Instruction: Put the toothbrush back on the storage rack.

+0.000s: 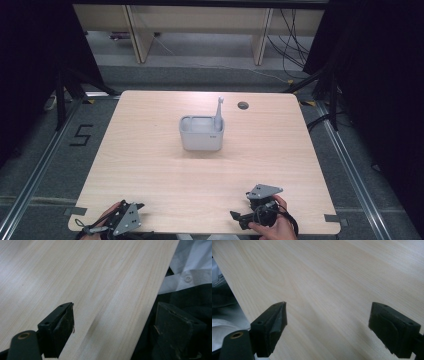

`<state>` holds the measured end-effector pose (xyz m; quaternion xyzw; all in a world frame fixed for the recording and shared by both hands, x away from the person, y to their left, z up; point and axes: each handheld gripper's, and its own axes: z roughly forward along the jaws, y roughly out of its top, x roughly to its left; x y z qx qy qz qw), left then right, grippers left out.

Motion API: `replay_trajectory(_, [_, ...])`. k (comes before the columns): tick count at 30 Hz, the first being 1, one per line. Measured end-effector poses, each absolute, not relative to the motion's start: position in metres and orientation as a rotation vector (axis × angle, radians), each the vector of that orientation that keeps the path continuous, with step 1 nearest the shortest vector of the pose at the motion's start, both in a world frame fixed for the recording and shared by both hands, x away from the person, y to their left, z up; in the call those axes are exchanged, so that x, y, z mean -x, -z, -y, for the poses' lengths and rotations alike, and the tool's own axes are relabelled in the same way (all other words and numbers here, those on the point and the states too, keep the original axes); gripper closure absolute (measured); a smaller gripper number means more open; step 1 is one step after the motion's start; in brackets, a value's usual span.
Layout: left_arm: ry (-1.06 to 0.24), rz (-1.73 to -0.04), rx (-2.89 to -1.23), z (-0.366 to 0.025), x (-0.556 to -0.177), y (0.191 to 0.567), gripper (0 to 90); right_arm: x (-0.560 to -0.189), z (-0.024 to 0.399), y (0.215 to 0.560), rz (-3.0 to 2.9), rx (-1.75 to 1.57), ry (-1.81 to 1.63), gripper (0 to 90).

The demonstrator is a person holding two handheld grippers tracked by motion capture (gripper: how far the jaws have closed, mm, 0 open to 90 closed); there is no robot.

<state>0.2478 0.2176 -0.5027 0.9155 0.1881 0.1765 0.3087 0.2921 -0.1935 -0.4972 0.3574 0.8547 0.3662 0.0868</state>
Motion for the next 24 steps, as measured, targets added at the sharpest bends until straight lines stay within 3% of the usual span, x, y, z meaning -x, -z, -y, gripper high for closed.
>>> replay_trajectory(24, [-0.469,-0.494,-2.423,-0.2176,-0.2479,0.5026,15.4,-0.2922,0.1926,0.4987,-2.550,-1.075,-1.101,15.7])
